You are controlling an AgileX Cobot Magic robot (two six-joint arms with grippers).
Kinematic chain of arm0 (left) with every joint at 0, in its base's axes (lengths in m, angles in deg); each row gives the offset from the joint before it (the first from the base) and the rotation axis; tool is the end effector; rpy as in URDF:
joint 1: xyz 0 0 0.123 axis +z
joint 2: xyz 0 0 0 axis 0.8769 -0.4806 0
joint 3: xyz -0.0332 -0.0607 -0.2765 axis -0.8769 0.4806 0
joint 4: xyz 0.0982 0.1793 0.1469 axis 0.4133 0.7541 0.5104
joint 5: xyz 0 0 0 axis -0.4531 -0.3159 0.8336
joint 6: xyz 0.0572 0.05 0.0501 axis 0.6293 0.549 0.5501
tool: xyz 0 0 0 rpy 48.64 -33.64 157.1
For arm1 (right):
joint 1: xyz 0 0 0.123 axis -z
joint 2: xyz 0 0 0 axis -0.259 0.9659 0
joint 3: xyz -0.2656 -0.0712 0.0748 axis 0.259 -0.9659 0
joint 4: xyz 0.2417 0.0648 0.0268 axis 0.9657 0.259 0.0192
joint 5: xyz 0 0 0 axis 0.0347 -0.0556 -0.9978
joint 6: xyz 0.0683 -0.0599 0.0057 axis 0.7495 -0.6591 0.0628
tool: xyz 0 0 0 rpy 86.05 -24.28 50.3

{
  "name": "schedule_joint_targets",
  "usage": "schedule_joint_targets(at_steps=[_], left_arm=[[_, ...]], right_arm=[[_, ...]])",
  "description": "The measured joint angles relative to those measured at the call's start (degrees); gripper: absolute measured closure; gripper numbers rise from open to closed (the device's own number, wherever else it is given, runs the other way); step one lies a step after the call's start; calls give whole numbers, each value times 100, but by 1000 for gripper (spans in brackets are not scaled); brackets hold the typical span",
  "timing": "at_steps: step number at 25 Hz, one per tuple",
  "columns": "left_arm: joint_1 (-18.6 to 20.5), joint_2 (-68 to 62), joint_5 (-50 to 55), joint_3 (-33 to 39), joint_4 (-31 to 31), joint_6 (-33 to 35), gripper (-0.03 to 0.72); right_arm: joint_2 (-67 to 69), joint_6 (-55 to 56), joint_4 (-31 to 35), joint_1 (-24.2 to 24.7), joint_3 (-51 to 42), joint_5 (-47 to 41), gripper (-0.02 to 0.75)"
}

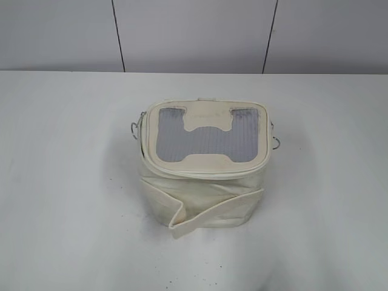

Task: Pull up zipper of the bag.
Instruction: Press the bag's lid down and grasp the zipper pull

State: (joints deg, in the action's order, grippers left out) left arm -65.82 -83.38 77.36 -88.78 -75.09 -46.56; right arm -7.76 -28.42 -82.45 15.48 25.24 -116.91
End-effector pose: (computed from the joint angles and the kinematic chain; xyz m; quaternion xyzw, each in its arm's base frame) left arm -0.0097 0.0018 0.2883 0.0214 0.8383 -0.0230 0.5443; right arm -0.0059 0.0055 0.2782 -0.0202 0.8495 0.0185 0.5269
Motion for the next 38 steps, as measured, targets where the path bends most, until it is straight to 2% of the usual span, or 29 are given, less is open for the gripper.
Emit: schedule_joint_targets(at_steps=[38], left_arm=[[0, 0, 0, 0, -26, 0, 435]], right_arm=[[0, 0, 18, 0, 0, 0, 170]])
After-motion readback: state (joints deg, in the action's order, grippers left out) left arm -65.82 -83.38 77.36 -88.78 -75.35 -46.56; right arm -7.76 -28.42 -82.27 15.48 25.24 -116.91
